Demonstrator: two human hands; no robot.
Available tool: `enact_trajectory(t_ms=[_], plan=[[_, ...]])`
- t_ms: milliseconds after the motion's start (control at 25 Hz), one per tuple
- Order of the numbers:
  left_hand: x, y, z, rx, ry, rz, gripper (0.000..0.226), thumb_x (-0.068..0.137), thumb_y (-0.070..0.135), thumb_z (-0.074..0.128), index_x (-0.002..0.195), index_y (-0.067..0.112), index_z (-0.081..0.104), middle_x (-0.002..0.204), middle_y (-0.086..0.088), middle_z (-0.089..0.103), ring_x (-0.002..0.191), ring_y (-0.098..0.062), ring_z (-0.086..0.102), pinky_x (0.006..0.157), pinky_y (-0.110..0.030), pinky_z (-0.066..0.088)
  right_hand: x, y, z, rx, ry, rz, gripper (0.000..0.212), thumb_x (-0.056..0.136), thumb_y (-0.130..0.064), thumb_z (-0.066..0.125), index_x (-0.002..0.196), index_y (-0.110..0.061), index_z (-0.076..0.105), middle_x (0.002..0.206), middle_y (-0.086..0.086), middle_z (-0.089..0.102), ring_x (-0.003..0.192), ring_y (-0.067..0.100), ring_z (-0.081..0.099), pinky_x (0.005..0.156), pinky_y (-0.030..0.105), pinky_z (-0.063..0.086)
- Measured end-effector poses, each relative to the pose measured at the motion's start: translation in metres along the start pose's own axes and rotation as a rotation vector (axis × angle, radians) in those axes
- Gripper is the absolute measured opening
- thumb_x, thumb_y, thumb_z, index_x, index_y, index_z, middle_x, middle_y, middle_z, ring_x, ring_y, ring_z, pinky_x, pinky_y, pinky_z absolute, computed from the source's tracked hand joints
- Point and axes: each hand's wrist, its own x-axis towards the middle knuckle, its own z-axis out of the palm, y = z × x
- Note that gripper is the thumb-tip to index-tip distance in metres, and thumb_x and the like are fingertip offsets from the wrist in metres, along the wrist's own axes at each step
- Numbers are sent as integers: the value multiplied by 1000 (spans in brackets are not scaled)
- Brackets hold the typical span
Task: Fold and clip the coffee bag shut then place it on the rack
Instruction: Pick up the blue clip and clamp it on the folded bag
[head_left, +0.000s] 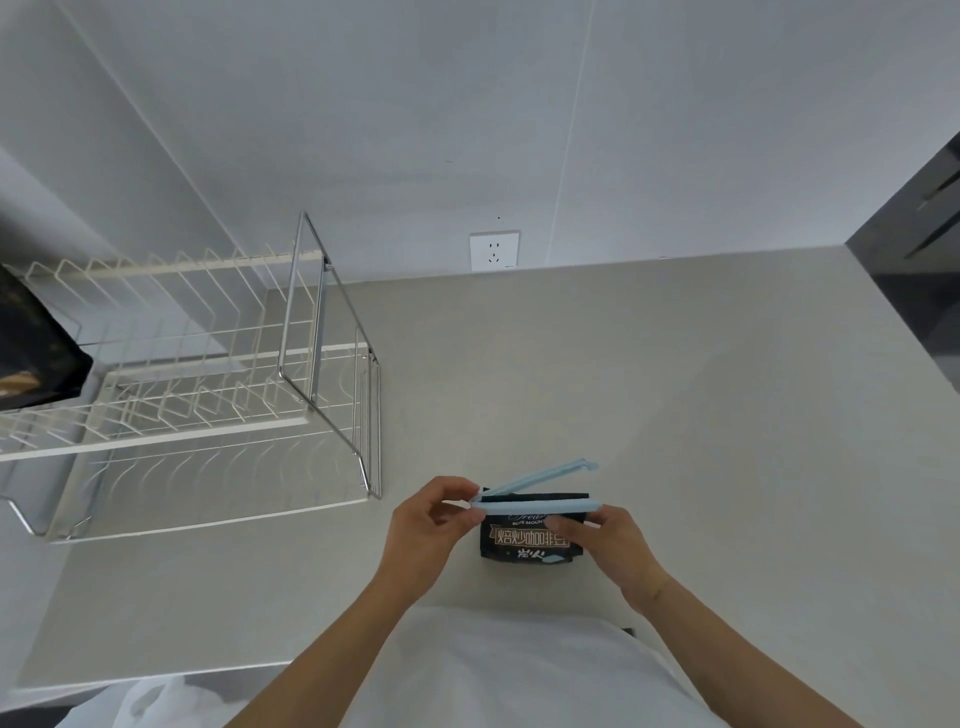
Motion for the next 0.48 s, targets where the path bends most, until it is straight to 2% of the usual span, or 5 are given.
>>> enact_trajectory(t_ms=[200,360,480], plan=[[0,2,2,5,-23,-8,27,78,13,78,90,37,71,88,15,75,74,-8,69,71,-18,56,-1,1,-3,-13,-14,-35,20,77,-12,78,96,-19,77,86,-2,79,75,5,71,59,13,53],[0,3,3,17,-27,-13,27,77,13,79,88,36,72,86,14,75,77,-7,69,68,-16,55,-1,2,-2,-77,-11,-51,29,82,-3,71,89,-31,74,85,-12,75,72,-4,69,59,8,51],[0,4,3,-14,-16,-36,27,75,10,80,85,34,73,84,12,75,80,-6,70,67,-14,54,-1,6,-2,-72,5,-48,28,83,-1,69,92,-27,74,86,-10,75,72,-2,70,59,9,52]])
